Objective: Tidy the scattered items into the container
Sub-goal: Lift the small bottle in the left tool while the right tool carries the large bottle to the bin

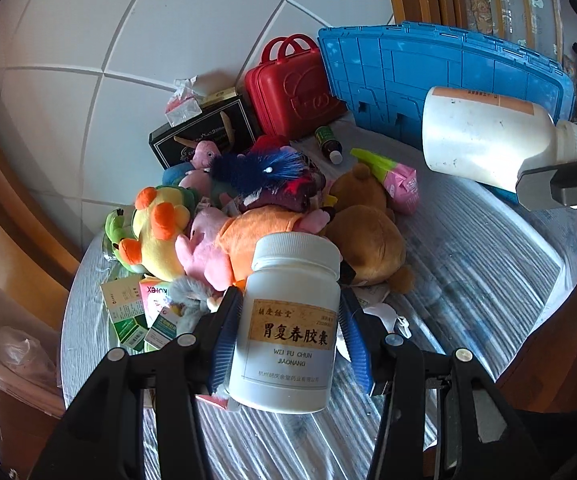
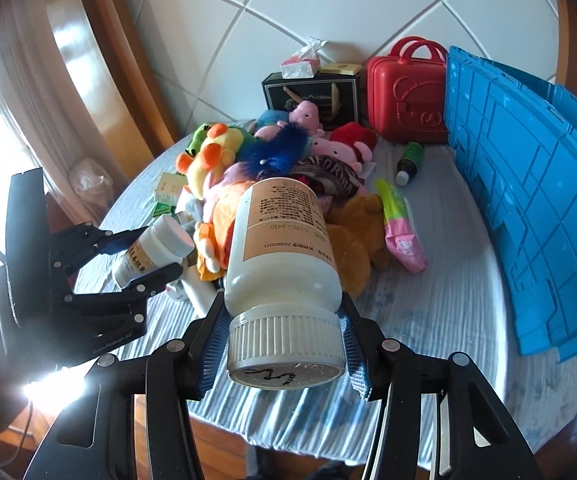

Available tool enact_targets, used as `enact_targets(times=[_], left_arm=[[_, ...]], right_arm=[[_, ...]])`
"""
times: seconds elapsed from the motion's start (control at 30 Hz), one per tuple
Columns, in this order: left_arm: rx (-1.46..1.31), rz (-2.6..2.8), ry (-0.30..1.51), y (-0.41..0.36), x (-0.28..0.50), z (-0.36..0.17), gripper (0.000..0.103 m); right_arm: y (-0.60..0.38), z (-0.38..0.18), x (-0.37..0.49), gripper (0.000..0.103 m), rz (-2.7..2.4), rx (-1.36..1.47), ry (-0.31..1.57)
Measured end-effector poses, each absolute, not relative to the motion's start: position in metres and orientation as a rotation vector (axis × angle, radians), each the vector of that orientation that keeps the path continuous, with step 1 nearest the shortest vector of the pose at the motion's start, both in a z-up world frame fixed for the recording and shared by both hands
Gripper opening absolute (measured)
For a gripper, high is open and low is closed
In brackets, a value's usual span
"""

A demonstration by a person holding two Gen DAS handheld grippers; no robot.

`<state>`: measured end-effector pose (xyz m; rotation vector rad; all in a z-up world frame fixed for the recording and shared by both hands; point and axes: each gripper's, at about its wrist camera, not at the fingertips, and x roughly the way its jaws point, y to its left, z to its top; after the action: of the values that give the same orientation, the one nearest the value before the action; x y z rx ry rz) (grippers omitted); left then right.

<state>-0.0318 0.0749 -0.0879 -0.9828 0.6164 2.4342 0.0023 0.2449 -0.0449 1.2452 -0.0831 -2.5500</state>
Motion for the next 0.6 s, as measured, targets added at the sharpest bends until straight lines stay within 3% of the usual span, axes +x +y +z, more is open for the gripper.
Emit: enact_targets(times=[0.6], left_arm=[[-0.803, 2.476, 0.643, 0.175, -0.069, -0.01, 0.048]], right_arm=[[0.338, 0.027, -0.032, 0.051, -2.643, 1.089, -0.119]])
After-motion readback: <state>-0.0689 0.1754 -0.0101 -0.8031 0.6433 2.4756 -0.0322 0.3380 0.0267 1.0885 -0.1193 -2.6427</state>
